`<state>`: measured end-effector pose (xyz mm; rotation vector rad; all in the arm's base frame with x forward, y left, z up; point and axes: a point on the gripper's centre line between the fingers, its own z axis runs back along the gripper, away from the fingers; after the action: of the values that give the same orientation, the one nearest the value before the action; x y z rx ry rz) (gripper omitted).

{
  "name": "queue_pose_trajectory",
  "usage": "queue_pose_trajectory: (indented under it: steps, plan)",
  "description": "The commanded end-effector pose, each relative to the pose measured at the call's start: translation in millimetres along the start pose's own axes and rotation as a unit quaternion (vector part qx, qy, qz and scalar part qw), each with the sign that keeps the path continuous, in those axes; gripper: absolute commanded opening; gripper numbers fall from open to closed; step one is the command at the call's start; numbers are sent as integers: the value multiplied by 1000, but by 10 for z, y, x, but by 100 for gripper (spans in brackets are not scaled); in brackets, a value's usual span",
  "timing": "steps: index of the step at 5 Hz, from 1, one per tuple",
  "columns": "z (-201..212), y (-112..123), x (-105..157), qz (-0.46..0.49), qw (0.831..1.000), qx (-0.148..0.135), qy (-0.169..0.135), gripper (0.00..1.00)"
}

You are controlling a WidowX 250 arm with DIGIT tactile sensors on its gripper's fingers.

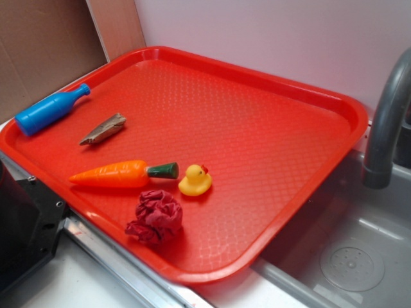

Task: Grab the red paper.

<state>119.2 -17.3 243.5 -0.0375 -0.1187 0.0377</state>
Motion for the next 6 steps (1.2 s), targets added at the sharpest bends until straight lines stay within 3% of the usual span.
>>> queue_pose_trajectory:
  steps: [1, 2, 3, 5, 6]
  plan:
    - [0, 0, 0, 0, 1000, 0, 0, 100]
    - [-499, -232, -118, 15, 1000, -22, -15, 100]
    - [-1029, -671, -4, 40, 997, -58, -35, 100]
    - [-1931, -1076, 57, -45, 997, -58, 13, 100]
    - [-1977, -1132, 12, -80, 994, -67, 25, 100]
